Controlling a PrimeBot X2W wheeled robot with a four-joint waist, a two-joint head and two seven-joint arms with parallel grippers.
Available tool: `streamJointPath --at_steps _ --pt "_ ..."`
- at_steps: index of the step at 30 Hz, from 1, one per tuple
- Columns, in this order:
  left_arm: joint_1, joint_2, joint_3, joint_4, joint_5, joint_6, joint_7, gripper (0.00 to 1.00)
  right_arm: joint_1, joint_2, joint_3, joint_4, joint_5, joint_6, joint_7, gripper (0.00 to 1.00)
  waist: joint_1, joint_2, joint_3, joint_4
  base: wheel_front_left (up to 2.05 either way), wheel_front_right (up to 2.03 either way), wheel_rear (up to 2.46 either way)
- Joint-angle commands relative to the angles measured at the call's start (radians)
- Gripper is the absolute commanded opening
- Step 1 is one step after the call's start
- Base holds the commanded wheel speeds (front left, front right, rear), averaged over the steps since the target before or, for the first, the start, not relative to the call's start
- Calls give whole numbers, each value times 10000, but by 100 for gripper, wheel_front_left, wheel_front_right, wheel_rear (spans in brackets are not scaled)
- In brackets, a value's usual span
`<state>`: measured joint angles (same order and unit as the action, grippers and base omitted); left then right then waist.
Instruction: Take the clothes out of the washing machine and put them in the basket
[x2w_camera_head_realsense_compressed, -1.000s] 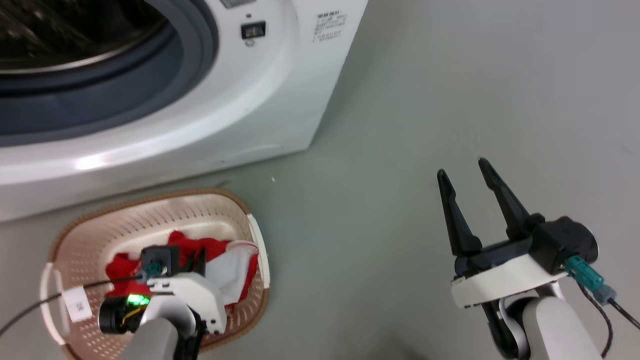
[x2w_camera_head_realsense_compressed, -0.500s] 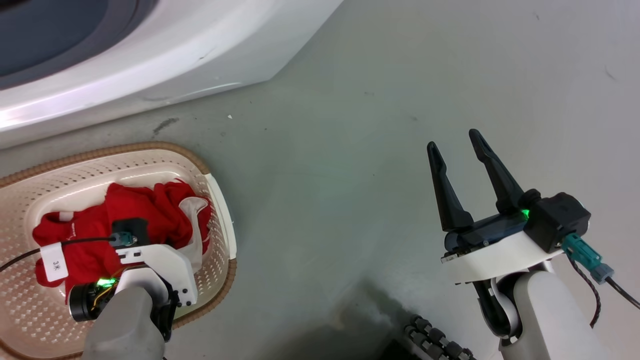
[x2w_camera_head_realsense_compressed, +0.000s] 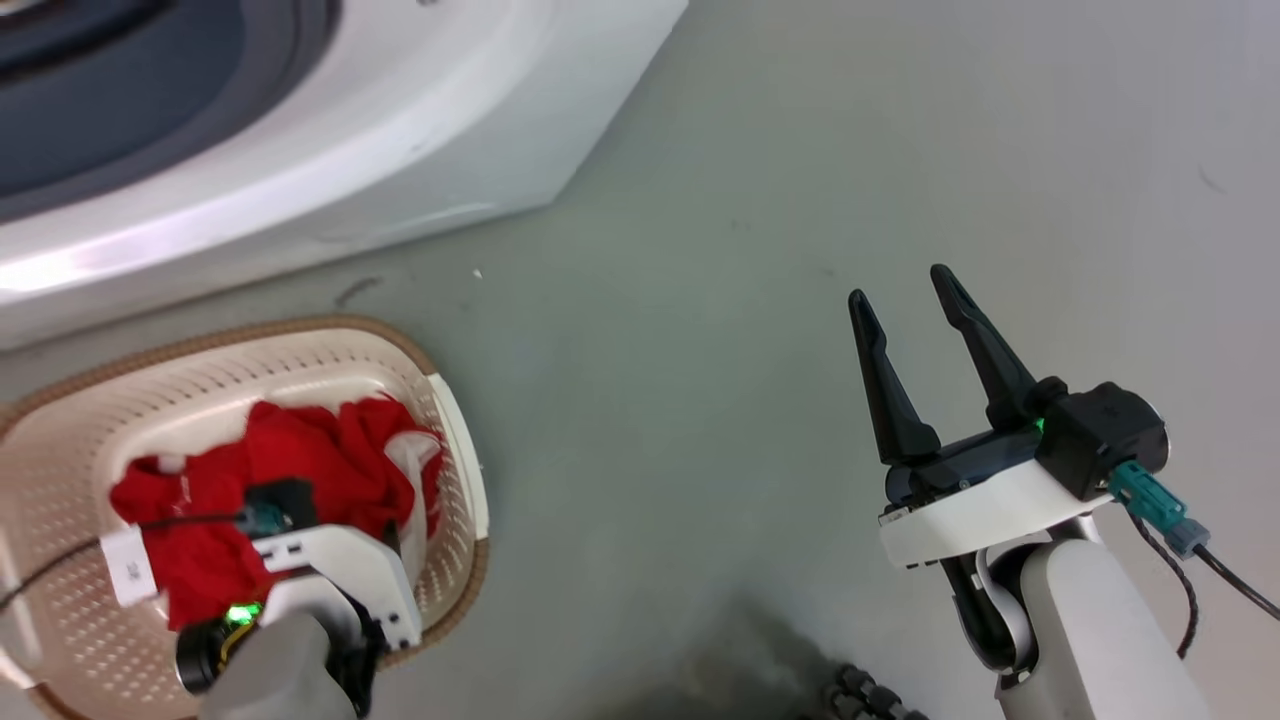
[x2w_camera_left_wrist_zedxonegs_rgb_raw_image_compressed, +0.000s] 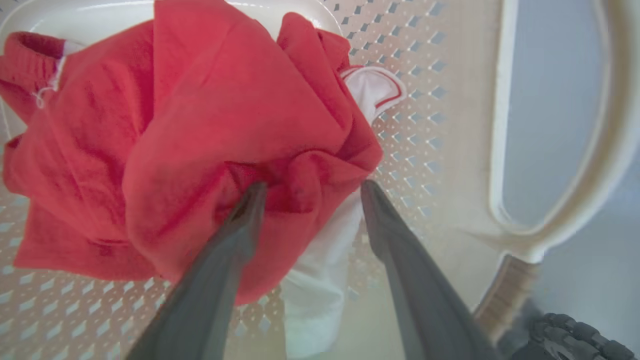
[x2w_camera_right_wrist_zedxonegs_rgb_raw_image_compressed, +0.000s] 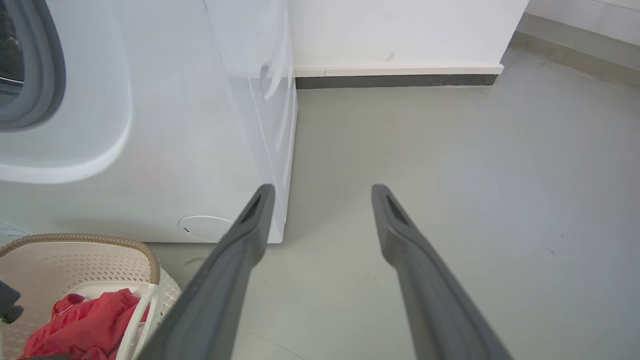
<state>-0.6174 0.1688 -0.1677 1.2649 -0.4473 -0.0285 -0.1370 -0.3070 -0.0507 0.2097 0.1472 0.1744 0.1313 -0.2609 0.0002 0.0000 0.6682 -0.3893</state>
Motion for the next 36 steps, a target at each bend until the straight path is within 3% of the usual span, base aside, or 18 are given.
streamJointPath --at_steps 1,10,16,28,36 --pt "203 -48 -16 60 -31 -65 -123 100 58 10 -48 66 -100 -10 -56 100 -2 0 -686 272 0 0 0" --pt "847 -606 -75 119 -239 -528 -967 100 866 4 -567 365 -803 -10 266 100 -2 0 -3321 1209 0 0 0" --pt "1210 -679 -72 -446 -149 -479 -1274 100 1609 7 -990 117 -1048 -10 753 100 -2 0 -4608 1715 0 0 0" --pt "2924 -574 567 -5200 1065 414 -1282 100 2762 7 -1514 -613 -1442 -9 1463 100 -2 0 -5931 2520 0 0 0" --pt "3913 -440 701 -8653 2151 761 -1283 100 3195 8 -1759 -1006 -1562 -11 1732 100 -2 0 -6350 3043 0 0 0"
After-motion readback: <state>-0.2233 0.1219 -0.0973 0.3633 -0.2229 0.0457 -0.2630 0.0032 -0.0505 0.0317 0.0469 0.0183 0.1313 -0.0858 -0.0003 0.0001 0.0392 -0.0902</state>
